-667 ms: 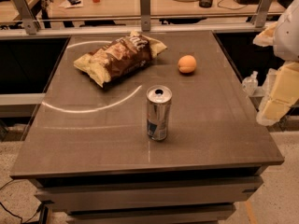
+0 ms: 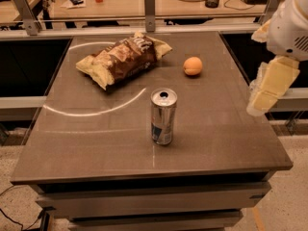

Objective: Pick orange

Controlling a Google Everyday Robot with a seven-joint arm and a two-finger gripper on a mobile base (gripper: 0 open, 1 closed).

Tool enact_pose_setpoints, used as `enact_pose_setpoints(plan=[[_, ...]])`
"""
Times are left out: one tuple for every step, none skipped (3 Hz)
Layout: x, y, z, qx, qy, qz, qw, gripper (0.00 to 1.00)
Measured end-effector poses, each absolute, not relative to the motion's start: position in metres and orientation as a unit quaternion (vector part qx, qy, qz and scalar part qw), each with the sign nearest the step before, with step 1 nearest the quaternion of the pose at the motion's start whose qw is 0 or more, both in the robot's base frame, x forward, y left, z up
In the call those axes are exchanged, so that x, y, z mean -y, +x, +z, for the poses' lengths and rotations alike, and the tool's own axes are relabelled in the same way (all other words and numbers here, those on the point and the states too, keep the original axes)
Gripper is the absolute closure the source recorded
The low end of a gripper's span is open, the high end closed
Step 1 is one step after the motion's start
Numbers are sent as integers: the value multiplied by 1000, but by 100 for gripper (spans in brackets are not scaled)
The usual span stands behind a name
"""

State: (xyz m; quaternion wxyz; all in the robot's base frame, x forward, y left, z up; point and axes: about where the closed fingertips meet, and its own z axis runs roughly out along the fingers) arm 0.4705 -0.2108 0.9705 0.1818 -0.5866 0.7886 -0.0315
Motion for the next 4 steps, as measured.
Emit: enact_pose_setpoints(plan=[[204,514,964,-799,-561,-13,214,0],[194,552,964,-808,-533,16,251,0],[189,585,955,-818,-499,65,279,0],[180,617,930,-810,-495,109,295,0]])
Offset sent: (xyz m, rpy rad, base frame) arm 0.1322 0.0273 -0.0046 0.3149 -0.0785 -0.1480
